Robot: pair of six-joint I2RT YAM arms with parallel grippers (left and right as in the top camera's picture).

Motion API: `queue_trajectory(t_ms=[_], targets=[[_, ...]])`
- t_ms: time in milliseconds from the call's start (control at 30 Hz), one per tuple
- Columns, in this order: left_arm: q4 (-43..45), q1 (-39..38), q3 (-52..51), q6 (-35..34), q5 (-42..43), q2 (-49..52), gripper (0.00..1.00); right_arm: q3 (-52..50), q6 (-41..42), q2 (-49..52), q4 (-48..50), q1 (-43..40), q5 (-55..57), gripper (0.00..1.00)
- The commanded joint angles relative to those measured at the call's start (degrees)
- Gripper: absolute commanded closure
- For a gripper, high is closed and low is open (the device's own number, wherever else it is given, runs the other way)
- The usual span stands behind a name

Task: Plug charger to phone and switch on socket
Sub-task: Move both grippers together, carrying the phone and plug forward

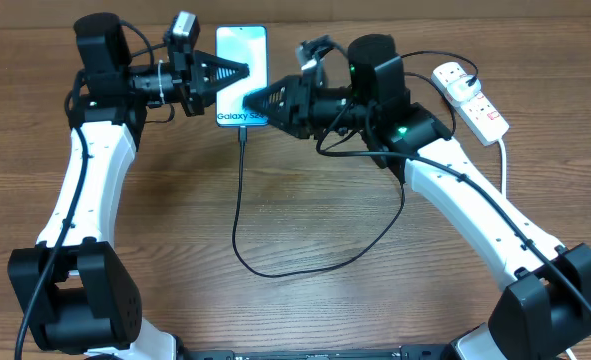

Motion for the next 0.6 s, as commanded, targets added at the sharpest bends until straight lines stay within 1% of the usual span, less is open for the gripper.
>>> queue_trajectory(t_ms=[0,33,167,233,367,400,433,500,533,567], targets=[[0.26,0.0,0.85,1.14,2.82,-1.01,0.96,0.46,-0.11,0.48,-0.15,-0.02,1.86,0.44],[0.28,0.48,0.85,1.14,1.88,-1.01,0.96,0.46,-0.13,0.48,-0.74,-0.04,1.92,0.39],[0.26,2.05,0.85,1.55,0.59,-1.01,0.96,0.46,-1.22,0.48,-1.44,-0.04,1.88,0.37],[0.22,3.34,0.85,2.47,-0.31,-1.01,0.96,0.46,-1.46,0.48,-1.79,-0.04,1.62,0.34],[0.22,5.55,0.85,3.37,-2.82,-0.98,0.96,0.46,-2.54,0.48,-1.38,-0.04,-1.33,0.24],[0.09,6.01,0.85,4.83,-3.96,-0.98,0.96,0.46,-2.75,0.48,-1.46,-0.04,-1.84,0.18],[-0.63,6.12,0.85,6.67,-5.27,-0.94,0.96,0.46,-2.93,0.48,-2.75,-0.17,-1.2,0.16],[-1.57,6.12,0.85,9.97,-6.25,-0.9,0.96,0.46,-2.93,0.48,-5.77,-0.63,1.44,0.16],[-1.97,6.03,0.85,12.98,-6.43,-0.9,0.96,0.46,-2.95,0.48,-9.03,-1.18,4.87,0.16],[-2.97,5.95,0.85,16.83,-6.56,-0.9,0.96,0.46,-3.08,0.48,-11.76,-1.66,7.63,0.12]])
